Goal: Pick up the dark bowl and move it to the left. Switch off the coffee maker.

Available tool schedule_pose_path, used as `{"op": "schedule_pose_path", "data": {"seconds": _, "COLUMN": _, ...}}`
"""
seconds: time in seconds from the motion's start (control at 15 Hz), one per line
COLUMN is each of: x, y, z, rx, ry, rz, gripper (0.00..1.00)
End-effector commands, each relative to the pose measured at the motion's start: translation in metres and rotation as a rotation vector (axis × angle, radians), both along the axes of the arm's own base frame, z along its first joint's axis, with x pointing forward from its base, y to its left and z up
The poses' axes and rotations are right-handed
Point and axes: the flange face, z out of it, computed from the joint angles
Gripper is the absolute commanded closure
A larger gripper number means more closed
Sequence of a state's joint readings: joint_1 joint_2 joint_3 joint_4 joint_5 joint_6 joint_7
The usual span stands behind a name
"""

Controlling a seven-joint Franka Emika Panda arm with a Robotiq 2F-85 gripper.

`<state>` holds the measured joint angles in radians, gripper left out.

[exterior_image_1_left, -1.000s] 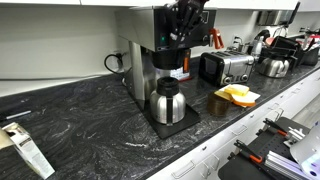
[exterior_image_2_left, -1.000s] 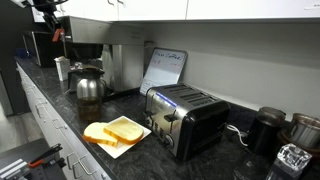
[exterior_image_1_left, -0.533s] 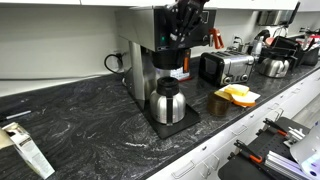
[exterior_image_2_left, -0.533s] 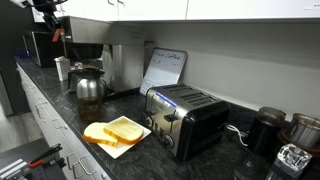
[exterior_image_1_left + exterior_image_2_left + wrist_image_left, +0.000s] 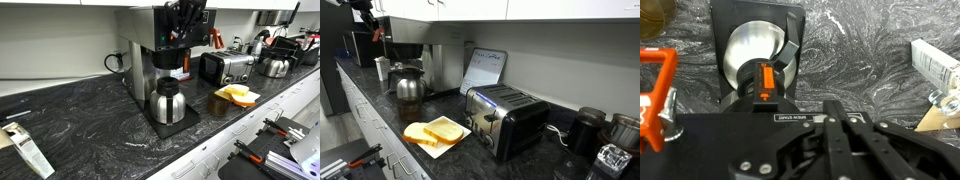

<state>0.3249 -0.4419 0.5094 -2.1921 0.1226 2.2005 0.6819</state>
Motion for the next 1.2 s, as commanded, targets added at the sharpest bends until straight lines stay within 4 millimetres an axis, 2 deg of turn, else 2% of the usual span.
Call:
{"op": "schedule_pose_path", "data": {"seconds": 0.0, "x": -0.007, "y": -0.001, "z": 0.011, "rx": -0.003, "ry": -0.053, "rz": -0.021, "gripper": 1.00}}
{"op": "schedule_pose_path", "data": {"seconds": 0.27, "x": -0.013, "y": -0.002, "z": 0.018, "rx": 0.002, "ry": -0.081, "rz": -0.033, "gripper": 1.00}}
{"op": "schedule_pose_path", "data": {"seconds": 1.13, "x": 0.000, "y": -0.006, "z": 0.012, "rx": 0.003, "ry": -0.066, "rz": -0.045, "gripper": 1.00}}
